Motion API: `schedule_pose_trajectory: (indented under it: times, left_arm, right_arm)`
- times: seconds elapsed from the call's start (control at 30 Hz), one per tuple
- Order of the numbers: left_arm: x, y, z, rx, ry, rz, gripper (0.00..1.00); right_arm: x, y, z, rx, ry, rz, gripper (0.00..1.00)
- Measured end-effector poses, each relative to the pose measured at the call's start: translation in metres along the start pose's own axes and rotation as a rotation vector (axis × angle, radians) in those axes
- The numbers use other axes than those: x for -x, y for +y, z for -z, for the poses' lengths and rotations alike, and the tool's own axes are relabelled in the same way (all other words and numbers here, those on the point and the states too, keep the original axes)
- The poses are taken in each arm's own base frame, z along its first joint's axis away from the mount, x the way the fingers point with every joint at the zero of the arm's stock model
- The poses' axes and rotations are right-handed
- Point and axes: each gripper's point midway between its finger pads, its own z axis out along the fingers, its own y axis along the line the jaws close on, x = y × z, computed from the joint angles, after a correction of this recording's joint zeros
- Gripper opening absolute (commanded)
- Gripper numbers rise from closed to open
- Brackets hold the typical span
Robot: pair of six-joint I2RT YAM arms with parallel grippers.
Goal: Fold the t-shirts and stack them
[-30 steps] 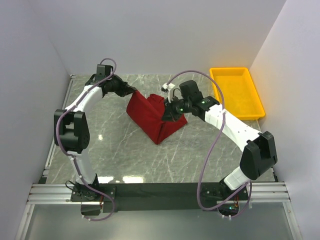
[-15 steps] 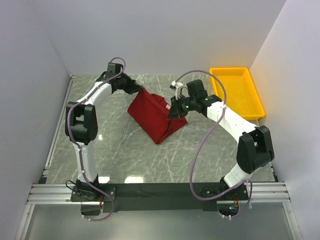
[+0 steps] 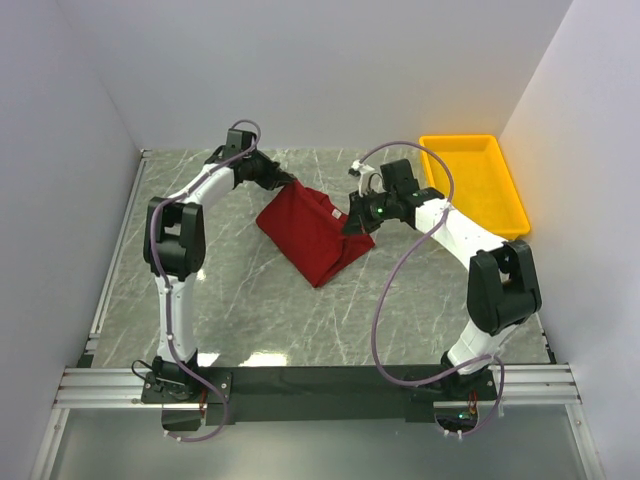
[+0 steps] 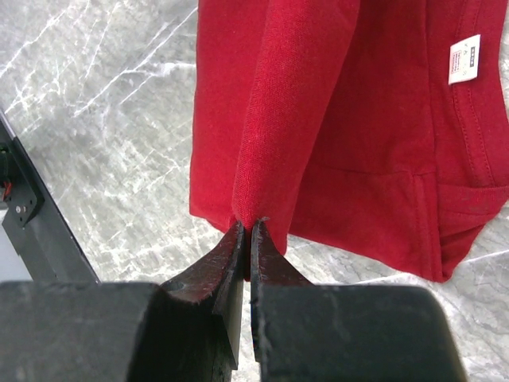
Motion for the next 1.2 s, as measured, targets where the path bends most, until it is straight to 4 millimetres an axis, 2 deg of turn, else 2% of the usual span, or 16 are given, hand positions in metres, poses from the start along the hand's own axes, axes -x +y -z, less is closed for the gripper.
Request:
schedule_pose_trajectory:
  times: [0.4, 0.67, 1.0, 1.2]
  left_arm:
    - [-0.001, 0.010, -0.020, 0.013, 0.017, 0.016, 0.00]
    - [0.001, 0.003, -0.027, -0.004, 0.017, 0.019, 0.00]
    - [-0.004, 0.017, -0.046, 0.015, 0.042, 0.042, 0.00]
    - [-0.006, 0.017, -0.053, 0.011, 0.052, 0.049, 0.00]
  right_arm:
    - [-0.006, -0.011, -0.001, 0.004, -0.003, -0.040, 0.00]
    - [-0.005, -0.022, 0.001, -0.013, -0.014, -0.063, 0.00]
    - [-0.009, -0.026, 0.000, -0.019, -0.010, -0.074, 0.00]
    - [-0.015, -0.034, -0.002, -0.032, 0.002, -0.094, 0.00]
